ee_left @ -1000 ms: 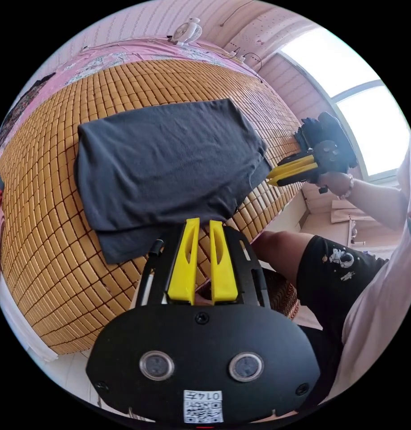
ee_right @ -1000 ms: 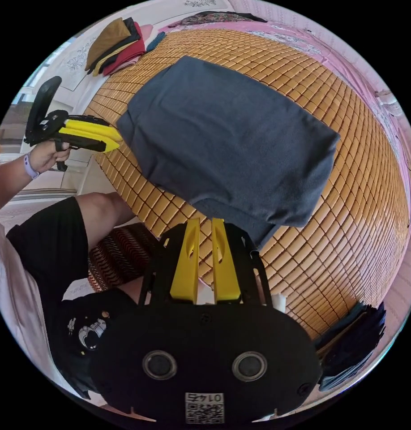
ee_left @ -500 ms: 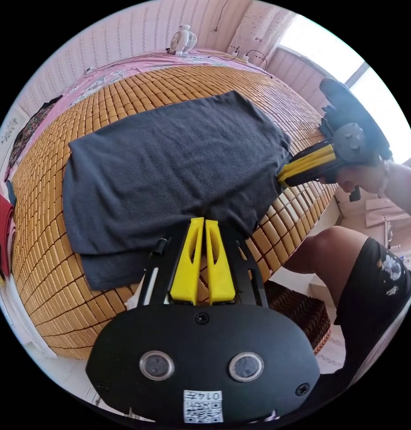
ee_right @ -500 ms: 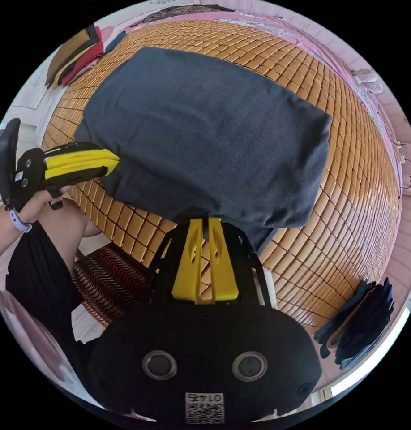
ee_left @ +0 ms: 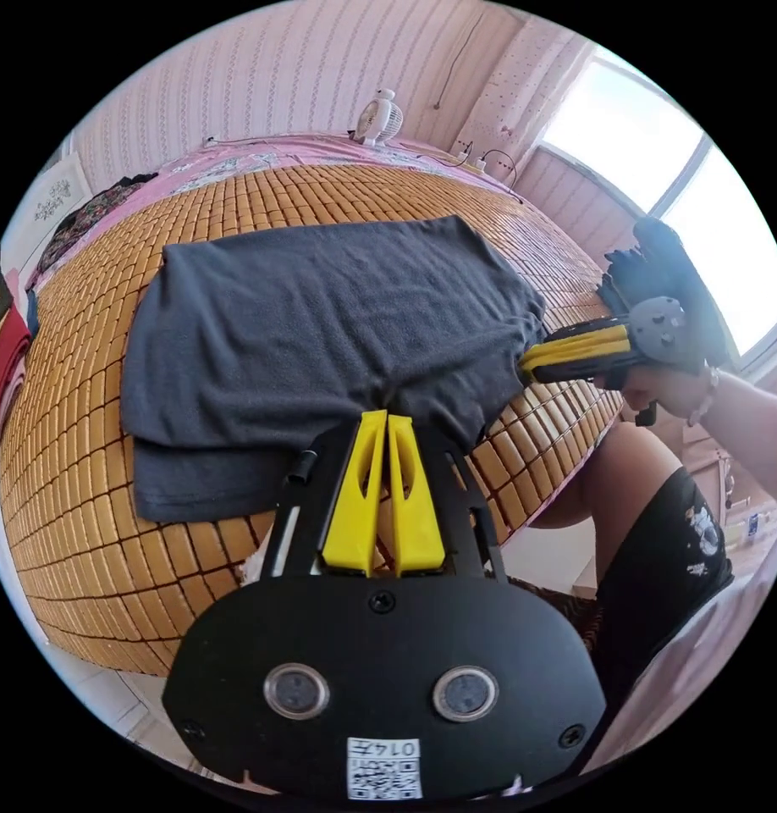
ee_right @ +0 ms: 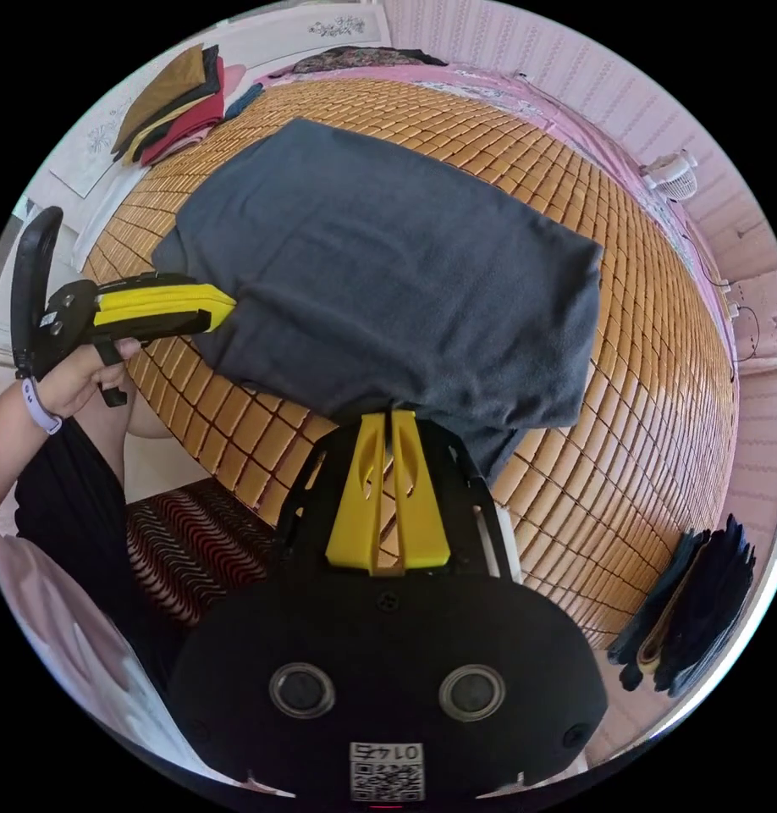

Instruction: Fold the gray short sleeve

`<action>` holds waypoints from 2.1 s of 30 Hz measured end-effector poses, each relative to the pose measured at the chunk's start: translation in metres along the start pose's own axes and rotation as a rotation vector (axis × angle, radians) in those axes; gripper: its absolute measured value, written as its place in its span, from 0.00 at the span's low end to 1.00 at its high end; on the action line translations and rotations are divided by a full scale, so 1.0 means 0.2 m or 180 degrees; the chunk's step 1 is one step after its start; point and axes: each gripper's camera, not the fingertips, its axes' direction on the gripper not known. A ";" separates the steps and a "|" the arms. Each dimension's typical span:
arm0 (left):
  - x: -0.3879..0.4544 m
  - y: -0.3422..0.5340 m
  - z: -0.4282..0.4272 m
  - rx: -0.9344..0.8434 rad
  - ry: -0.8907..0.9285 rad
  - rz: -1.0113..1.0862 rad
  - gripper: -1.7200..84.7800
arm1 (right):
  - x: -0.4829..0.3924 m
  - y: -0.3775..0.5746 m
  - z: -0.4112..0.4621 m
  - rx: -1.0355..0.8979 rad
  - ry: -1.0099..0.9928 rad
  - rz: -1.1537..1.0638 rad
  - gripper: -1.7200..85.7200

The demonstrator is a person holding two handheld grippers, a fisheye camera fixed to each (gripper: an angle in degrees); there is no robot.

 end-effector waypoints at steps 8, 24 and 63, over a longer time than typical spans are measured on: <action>-0.03 0.27 -0.19 -0.0080 0.0204 -0.0440 0.01 | -0.20 0.30 -0.11 0.0231 0.0468 0.0071 0.02; 0.53 0.74 -0.72 0.0386 0.0054 -0.0011 0.01 | -0.18 0.88 -0.34 0.0258 -0.0231 0.0327 0.01; 2.36 0.97 -1.82 0.2186 -0.2936 0.4393 0.01 | 0.34 0.89 -0.40 0.0780 -0.0223 0.0528 0.06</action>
